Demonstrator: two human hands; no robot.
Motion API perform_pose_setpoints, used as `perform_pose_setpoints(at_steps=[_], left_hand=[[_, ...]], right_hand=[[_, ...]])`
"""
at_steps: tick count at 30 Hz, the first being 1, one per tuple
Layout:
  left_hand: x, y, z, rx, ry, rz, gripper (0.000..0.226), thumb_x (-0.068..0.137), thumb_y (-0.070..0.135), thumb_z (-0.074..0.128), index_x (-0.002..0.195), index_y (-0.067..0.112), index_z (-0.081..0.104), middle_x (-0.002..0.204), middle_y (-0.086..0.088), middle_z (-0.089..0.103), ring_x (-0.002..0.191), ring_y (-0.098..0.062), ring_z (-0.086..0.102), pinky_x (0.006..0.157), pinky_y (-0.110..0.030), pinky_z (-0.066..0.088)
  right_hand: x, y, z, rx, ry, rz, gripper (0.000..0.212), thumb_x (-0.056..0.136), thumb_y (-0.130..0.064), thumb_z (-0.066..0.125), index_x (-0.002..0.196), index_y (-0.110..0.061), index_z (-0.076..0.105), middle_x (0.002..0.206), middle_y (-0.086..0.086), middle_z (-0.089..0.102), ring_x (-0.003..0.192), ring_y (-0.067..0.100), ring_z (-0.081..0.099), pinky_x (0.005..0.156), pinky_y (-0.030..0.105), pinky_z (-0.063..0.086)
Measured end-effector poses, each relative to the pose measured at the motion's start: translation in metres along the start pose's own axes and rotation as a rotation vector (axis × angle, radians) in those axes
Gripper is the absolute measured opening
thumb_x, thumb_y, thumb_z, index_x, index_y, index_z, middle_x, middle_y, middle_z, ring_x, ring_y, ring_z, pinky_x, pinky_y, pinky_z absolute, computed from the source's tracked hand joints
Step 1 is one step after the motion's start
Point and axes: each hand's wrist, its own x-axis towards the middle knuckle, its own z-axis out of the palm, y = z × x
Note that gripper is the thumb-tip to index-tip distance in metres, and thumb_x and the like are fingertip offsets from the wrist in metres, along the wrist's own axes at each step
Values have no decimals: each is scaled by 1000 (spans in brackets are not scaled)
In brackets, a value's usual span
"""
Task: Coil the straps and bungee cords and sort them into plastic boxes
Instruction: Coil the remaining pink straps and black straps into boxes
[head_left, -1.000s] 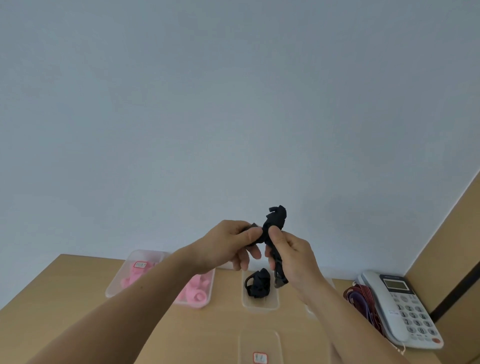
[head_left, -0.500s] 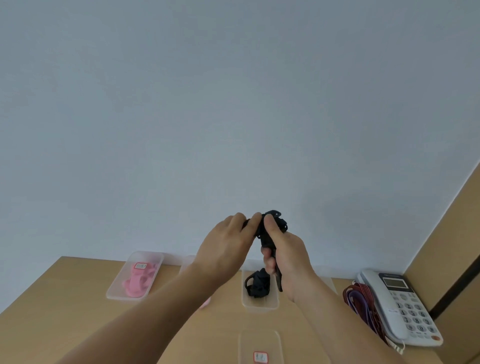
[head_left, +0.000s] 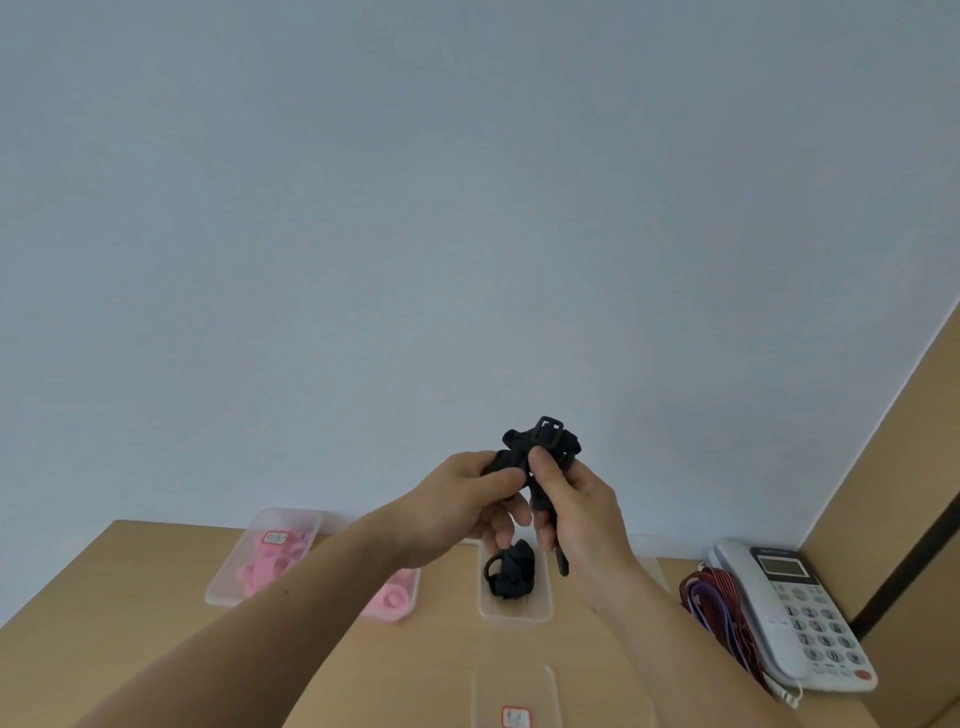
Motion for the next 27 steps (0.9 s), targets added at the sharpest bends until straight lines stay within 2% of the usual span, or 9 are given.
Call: perform_pose_setpoints(at_steps=[2,5,9,12,15,18,21,23,27], left_hand=[[3,-2,3,112,109,48,17,101,19,49,93,8,59,80,-2,68,57,-17,59,56,-26,48],[12,-8,13,558,368,155,15,99,22,46,90,17,56,74,6,65,53,-10,58,53,-20,43],[20,-20,17,1261,575,294,25,101,29,41,121,19,53,79,5,61,61,-18,55,51,-28,32],[17,-24,12,1528,596,525,50,84,16,70,132,8,60,69,1,59,54,-19,55,42,-28,33],[16,-32,19,1402,574,613,56,80,17,71,135,14,58,72,4,58,64,-17,54,46,-26,37],[10,-24,20,798,350,377,47,87,34,52,132,41,45,86,11,59,84,-8,56,69,-23,47],[6,-10,5,397,278,149,66,79,41,57,143,36,40,109,18,65,99,6,59,80,-19,46],[5,-5,-1,331,173,76,74,78,38,62,146,31,36,117,12,64,102,-1,62,77,-25,52],[4,-3,-3,311,118,173,40,85,25,64,124,27,58,108,-9,66,96,-26,66,82,-35,59]], right_hand=[[1,-1,-1,-29,-23,54,39,94,-46,58,90,-8,68,57,2,53,46,15,42,44,25,36],[3,-2,0,-60,-25,155,41,99,-43,52,88,-7,65,66,1,65,47,14,46,44,24,36],[3,-4,2,-65,-18,199,42,95,-46,53,89,-8,67,83,4,75,42,10,48,41,21,34],[5,-4,3,-36,17,206,57,87,-64,56,96,-9,69,91,5,75,48,10,48,45,23,33],[7,-3,0,-91,94,193,57,83,-65,62,82,-8,64,64,-4,68,46,11,44,45,22,32],[9,-5,-6,-95,87,145,51,84,-56,66,76,-6,61,50,-9,53,43,11,37,39,19,30],[12,-12,-11,-149,-20,82,45,86,-51,67,70,-10,61,47,-12,54,40,10,34,38,16,29],[13,-14,-10,-217,-118,59,44,86,-51,67,64,-13,58,45,-13,51,40,11,34,38,17,29],[14,-10,-6,-300,-189,23,47,85,-55,66,52,-23,56,47,-9,48,42,15,41,41,18,32]])
